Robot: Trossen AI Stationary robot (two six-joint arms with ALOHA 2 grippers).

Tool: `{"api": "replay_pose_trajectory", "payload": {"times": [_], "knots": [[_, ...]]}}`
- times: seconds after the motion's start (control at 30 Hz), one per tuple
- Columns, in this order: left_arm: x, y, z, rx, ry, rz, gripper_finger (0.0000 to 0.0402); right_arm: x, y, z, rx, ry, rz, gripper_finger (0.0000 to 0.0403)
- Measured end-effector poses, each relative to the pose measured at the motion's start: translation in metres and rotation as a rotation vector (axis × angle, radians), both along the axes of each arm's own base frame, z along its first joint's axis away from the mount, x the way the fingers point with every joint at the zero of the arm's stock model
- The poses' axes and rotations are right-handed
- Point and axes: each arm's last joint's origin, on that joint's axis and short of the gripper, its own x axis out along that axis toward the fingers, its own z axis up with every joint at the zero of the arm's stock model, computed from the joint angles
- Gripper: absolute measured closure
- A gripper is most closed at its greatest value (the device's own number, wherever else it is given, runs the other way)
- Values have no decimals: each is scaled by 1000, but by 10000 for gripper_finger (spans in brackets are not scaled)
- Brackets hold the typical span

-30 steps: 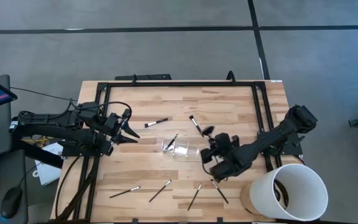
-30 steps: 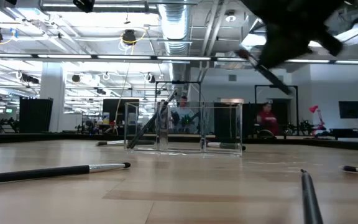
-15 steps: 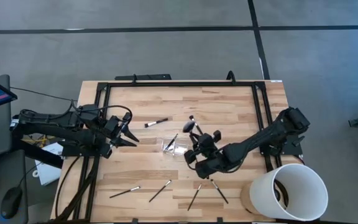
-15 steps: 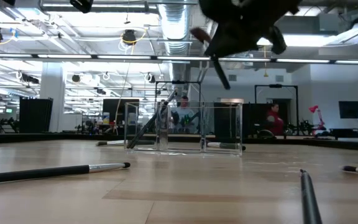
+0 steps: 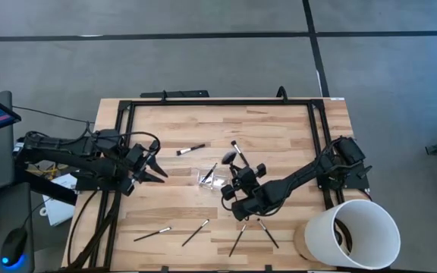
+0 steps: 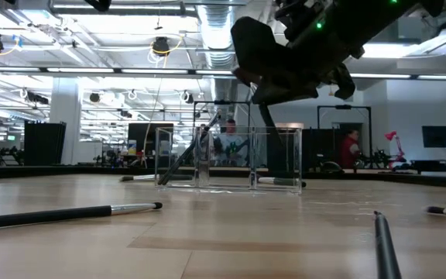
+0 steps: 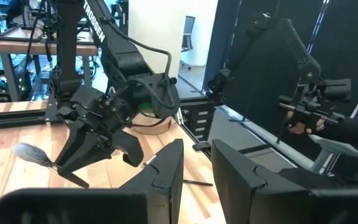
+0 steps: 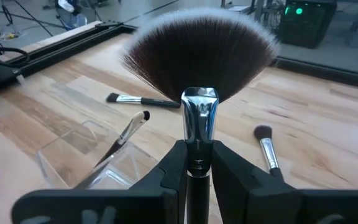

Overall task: Put items in baskets/containers
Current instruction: Put the highlighter brush into the right section of the transparent organizer

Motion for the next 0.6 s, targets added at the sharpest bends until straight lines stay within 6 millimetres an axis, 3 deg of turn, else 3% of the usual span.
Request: {"api": "replay_pose_trajectory", "payload": {"times": [0.6], "knots": [[0, -2, -1, 2, 8, -11, 321, -6, 0, -10, 32, -27, -7, 352]]}}
